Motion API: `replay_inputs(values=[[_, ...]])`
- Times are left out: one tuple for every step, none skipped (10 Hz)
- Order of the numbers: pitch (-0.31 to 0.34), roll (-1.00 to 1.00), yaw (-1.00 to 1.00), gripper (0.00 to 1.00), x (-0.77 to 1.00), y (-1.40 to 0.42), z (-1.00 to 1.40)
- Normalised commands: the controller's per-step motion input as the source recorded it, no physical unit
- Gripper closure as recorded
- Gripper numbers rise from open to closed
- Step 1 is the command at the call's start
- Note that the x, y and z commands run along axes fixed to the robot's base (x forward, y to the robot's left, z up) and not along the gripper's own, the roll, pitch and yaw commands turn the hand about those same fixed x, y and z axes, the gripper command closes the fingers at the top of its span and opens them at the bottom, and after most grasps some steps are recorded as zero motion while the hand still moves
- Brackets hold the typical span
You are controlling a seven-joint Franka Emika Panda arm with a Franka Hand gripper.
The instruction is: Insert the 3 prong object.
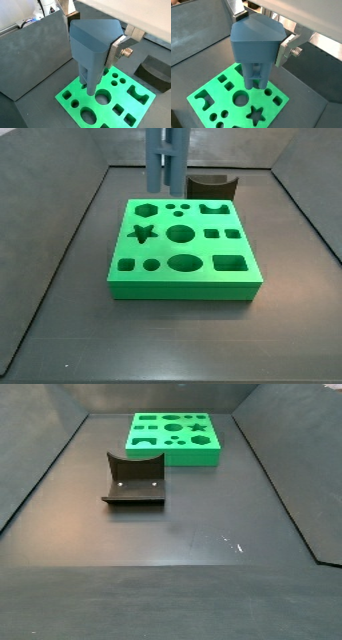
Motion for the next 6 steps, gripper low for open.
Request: replay_inputs(values=[[0.0,0.1,0.0,1.0,0.0,1.0,-0.98],[0.0,0.13,0.0,1.0,0.0,1.0,-0.97],[0.0,0.14,0.0,1.0,0.0,1.0,-0.95],[0.029,0.17,0.0,1.0,0.32,0.97,-0.74],[0.08,0.15,0.0,1.0,0.39,0.96,-0.67],[0.0,0.0,-0.45,1.0,0.5,0.56,-0.17]])
